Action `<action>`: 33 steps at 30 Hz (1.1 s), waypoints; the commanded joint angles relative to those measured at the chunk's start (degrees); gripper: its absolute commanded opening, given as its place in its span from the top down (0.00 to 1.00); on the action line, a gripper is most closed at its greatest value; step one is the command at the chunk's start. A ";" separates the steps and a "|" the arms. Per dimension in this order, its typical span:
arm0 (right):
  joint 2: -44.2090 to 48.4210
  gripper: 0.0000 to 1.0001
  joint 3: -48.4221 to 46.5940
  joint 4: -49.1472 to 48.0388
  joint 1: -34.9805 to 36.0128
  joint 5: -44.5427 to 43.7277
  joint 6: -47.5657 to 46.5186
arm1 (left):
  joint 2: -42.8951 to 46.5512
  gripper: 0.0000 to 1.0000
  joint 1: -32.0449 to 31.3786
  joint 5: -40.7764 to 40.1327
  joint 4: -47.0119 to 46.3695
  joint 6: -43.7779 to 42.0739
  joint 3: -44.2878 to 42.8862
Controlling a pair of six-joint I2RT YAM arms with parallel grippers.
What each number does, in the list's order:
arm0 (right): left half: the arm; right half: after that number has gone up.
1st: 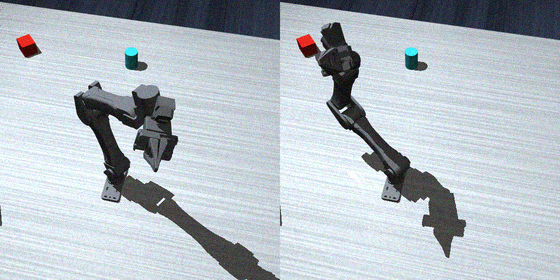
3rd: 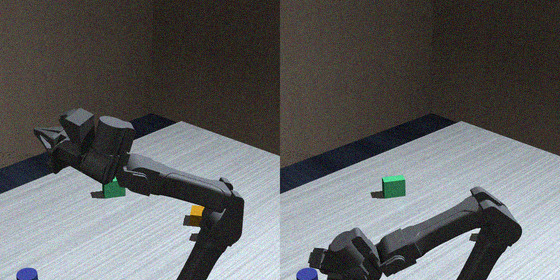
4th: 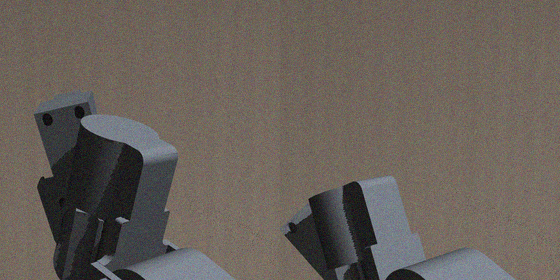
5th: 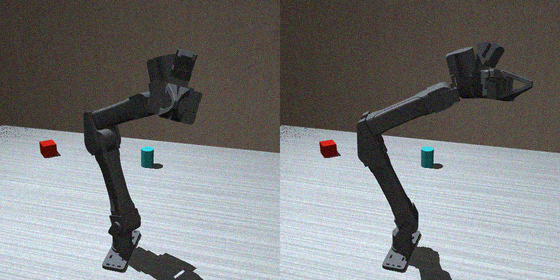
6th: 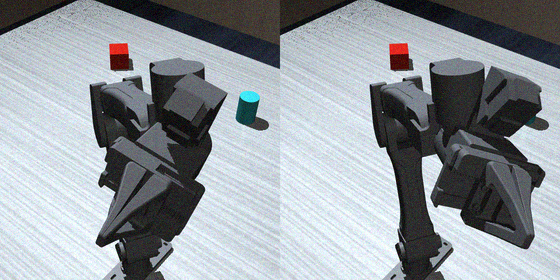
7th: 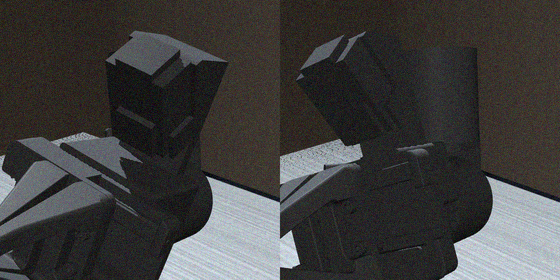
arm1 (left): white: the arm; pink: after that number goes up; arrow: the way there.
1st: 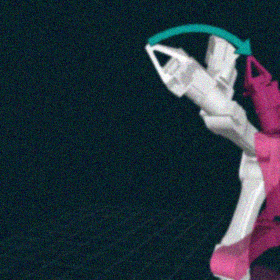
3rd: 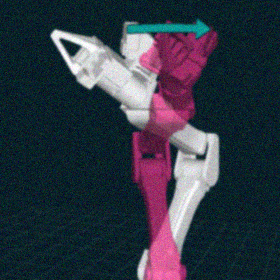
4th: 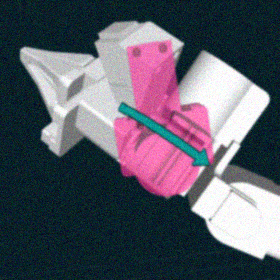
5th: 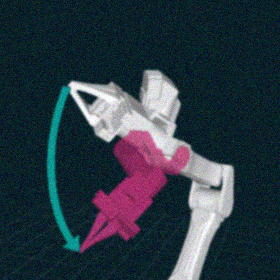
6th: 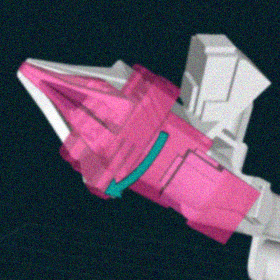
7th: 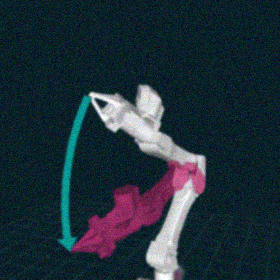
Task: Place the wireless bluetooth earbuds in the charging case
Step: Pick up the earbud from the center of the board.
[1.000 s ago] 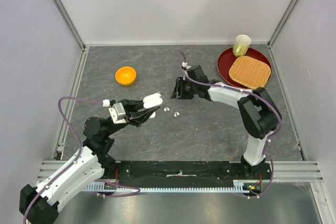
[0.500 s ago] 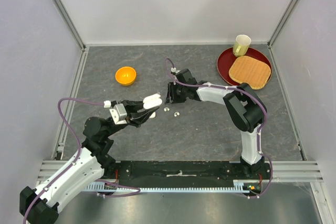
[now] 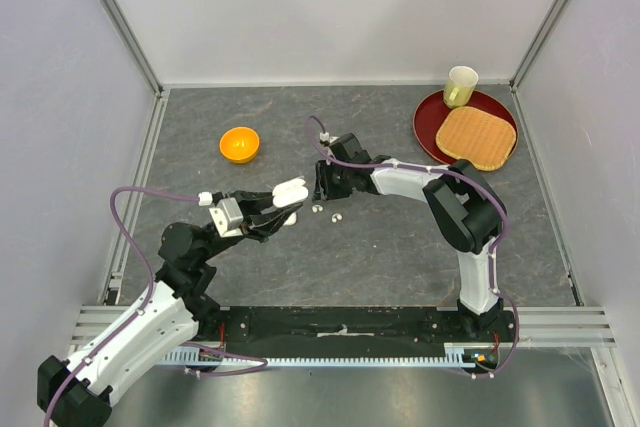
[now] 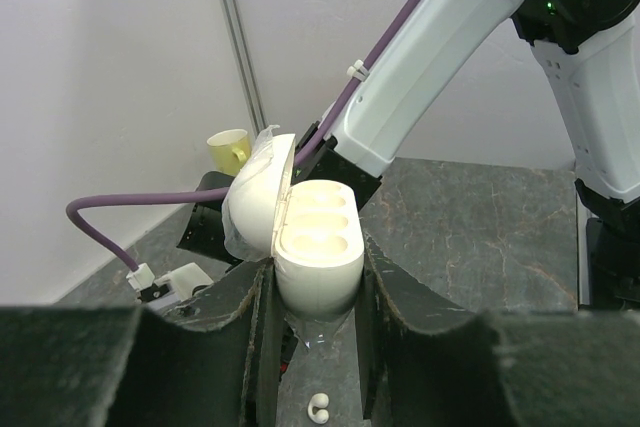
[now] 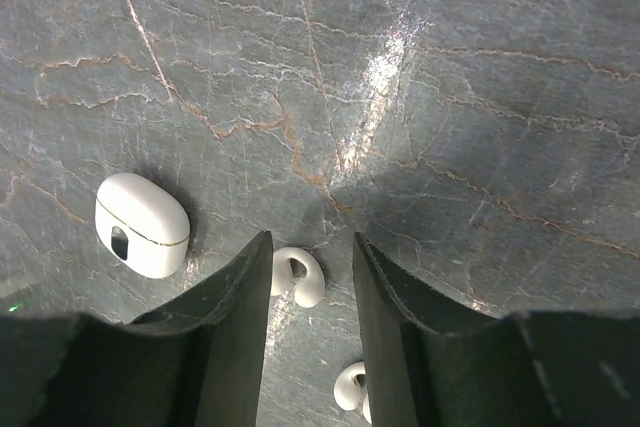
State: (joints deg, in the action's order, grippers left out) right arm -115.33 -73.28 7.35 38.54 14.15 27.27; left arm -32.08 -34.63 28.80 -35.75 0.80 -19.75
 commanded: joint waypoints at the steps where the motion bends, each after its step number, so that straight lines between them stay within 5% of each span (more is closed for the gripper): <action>1: -1.66 0.55 -1.34 2.22 0.74 -2.28 -1.51 | 0.87 0.98 -0.17 -1.11 -0.82 -2.29 -0.82; 33: 0.63 0.59 3.05 4.51 2.76 -5.10 -3.54 | 0.52 0.98 -0.17 -1.81 -0.73 -1.77 -0.38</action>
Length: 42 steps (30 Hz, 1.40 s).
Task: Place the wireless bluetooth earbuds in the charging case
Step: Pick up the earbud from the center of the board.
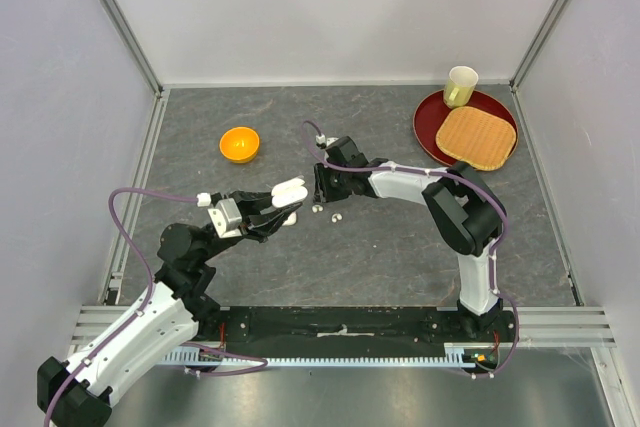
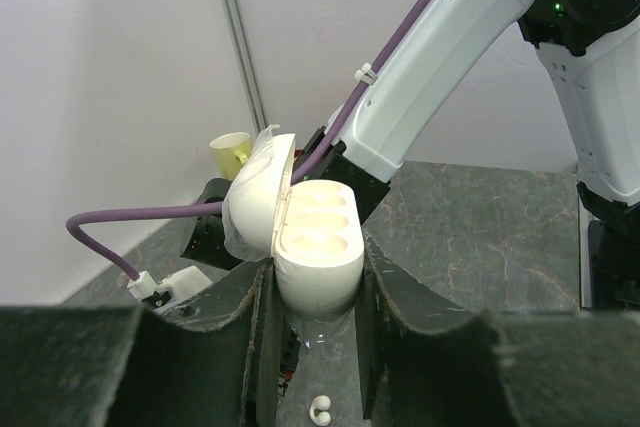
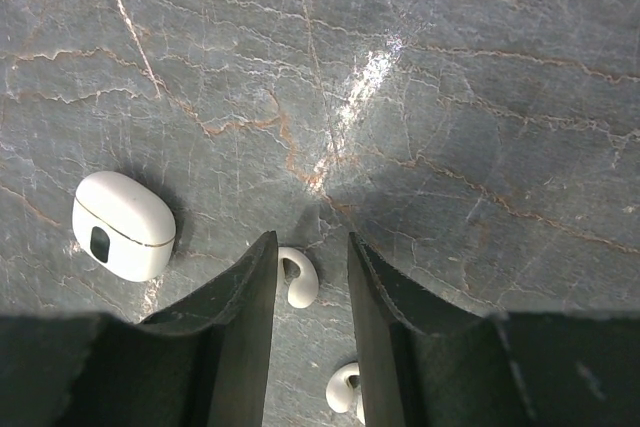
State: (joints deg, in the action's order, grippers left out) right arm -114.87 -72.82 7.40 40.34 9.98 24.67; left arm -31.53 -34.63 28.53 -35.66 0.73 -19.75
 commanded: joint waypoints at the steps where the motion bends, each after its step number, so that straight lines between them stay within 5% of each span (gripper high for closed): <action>1: 0.26 0.59 2.59 4.47 0.97 -0.75 -1.02 | -0.11 0.98 -0.17 -1.55 -0.90 -1.70 -0.38; 34: 1.58 0.59 5.58 3.50 2.29 -0.57 -0.06 | 0.50 0.98 -0.17 -1.90 -0.64 -1.70 -0.20; 42: 3.33 0.67 7.69 2.97 2.38 -0.75 3.80 | 0.59 0.98 -0.17 -2.08 -0.20 -2.14 -0.47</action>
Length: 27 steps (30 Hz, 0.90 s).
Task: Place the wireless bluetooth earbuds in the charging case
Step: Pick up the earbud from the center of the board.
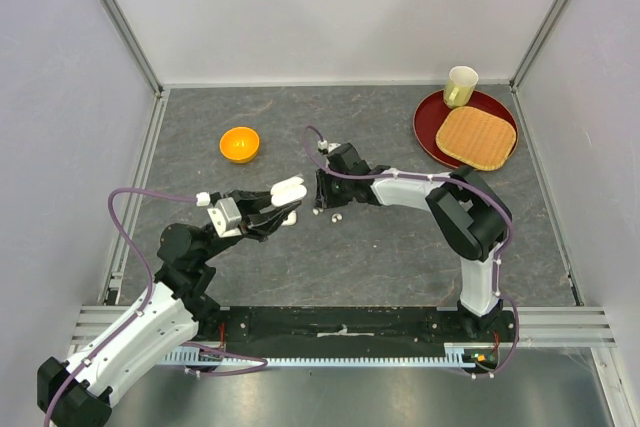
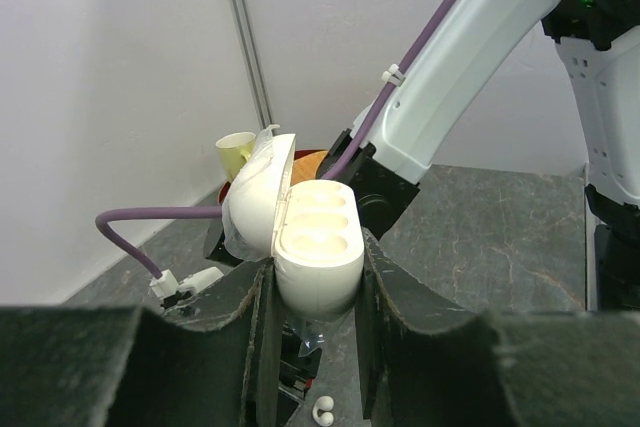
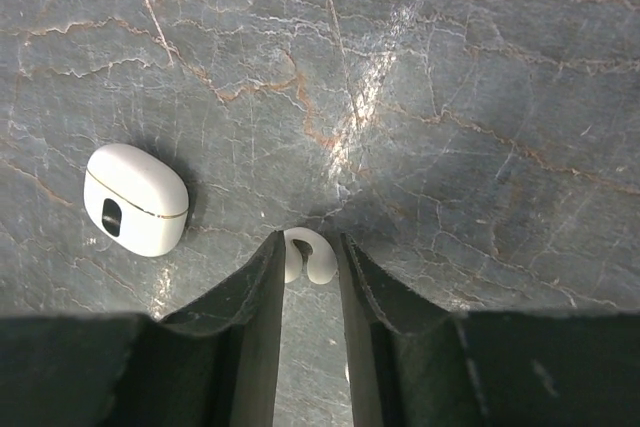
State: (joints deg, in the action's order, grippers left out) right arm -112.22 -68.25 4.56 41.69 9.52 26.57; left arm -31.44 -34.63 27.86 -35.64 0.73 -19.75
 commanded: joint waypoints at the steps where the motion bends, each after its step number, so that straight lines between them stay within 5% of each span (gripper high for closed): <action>1: 1.30 0.69 3.38 5.20 1.02 -0.12 3.65 | 0.50 0.98 -0.17 -1.66 -0.22 -2.05 -0.47; 8: 3.33 0.79 6.19 2.74 1.55 -0.11 11.65 | 0.68 0.98 -0.17 -2.02 0.04 -2.23 -0.55; 17: 5.26 0.76 10.15 -3.58 3.92 -0.20 16.50 | 1.65 0.98 -0.17 -3.07 0.74 -2.05 -0.12; 27: 6.85 0.70 7.78 -7.02 4.36 0.94 11.41 | 2.35 0.98 -0.17 -3.95 1.36 -2.14 0.06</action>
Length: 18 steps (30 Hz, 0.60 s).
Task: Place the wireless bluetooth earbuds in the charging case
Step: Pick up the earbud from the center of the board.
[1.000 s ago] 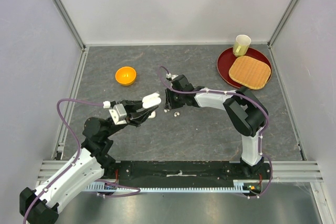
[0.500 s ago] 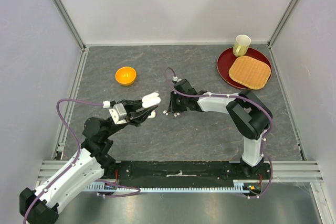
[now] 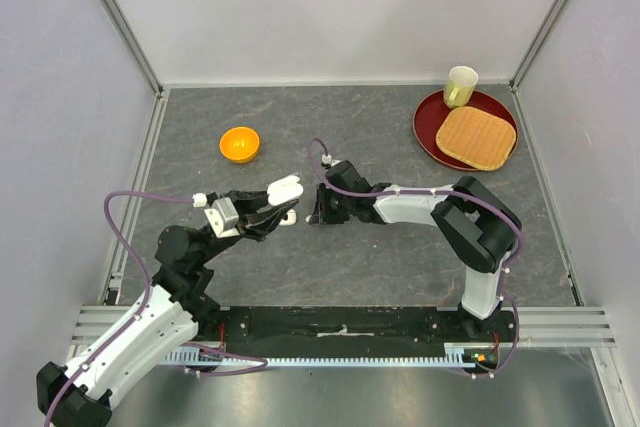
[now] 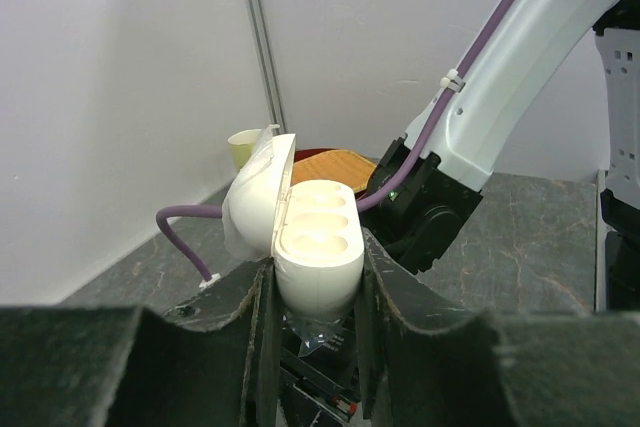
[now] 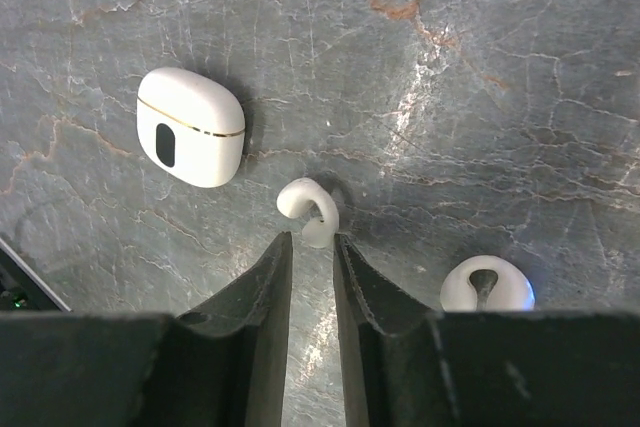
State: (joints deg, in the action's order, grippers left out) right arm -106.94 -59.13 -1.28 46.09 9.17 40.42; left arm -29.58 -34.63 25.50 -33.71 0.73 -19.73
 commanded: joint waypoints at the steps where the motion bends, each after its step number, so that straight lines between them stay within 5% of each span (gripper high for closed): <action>1: 1.38 0.70 -1.77 -1.10 -0.03 1.55 -3.41 | 0.58 0.98 -0.17 -1.68 -0.48 -2.23 0.04; 18: 1.47 0.66 -3.97 -1.18 -0.56 1.11 -8.61 | 1.81 0.98 -0.17 -2.64 -0.04 -2.49 0.13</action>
State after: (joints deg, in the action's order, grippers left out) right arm -106.91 -60.49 -1.26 45.89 10.39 34.00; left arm -28.77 -34.63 24.12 -32.64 0.69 -19.55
